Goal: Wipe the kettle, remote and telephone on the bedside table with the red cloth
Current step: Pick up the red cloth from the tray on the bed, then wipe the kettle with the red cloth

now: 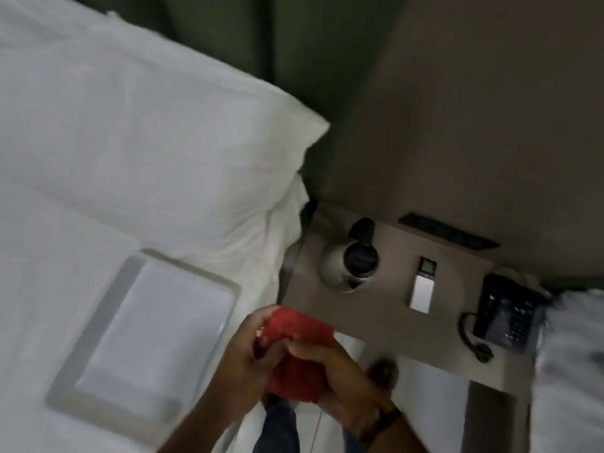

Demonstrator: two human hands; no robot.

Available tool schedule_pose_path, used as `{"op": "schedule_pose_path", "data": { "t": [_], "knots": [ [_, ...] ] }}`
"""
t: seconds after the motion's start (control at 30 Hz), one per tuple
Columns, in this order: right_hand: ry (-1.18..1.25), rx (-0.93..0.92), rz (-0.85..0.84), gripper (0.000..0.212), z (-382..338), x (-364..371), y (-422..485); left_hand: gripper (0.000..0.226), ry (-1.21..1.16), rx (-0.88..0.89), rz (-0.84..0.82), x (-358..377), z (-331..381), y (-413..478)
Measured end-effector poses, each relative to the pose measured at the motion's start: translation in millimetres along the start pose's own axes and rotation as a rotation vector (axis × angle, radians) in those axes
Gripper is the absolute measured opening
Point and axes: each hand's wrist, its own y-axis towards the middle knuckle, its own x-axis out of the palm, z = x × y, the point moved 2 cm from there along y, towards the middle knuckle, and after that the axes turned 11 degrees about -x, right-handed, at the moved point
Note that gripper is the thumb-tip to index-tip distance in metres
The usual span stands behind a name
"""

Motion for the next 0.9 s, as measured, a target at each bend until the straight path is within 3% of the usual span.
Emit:
{"op": "schedule_pose_path", "data": {
  "t": [0.13, 0.27, 0.4, 0.5, 0.63, 0.73, 0.83, 0.9],
  "knots": [
    [0.186, -0.295, 0.262, 0.063, -28.1, -85.9, -39.3, 0.054, 0.492, 0.268, 0.025, 85.6, 24.7, 51.2],
    [0.078, -0.473, 0.601, 0.064, -54.0, -174.2, -48.7, 0.081, 0.952, 0.509, 0.191, 161.0, 27.1, 125.9],
    [-0.115, -0.582, 0.625, 0.054, -75.4, -236.1, -20.2, 0.101, 1.338, 0.511, 0.285, 205.6, 14.0, 195.3],
    [-0.186, -0.684, 0.594, 0.054, -90.3, -260.6, 33.0, 0.119, 1.433, 0.447, 0.304, 214.1, -3.9, 224.4],
    [-0.346, -0.768, 0.422, 0.062, -84.0, -255.8, 106.7, 0.113, 1.386, 0.471, 0.355, 215.6, -17.5, 231.1],
    [-0.645, -0.801, 0.507, 0.067, -58.0, -246.2, 133.1, 0.096, 1.374, 0.484, 0.366, 216.6, -18.3, 229.4],
    [-0.592, -0.900, 0.544, 0.063, -48.7, -248.8, 144.1, 0.089, 1.391, 0.480, 0.383, 221.1, -16.6, 228.4],
    [-0.584, -0.892, 0.518, 0.057, -68.8, -258.5, 157.7, 0.098, 1.425, 0.467, 0.398, 222.8, -15.9, 229.5]
  ]
}}
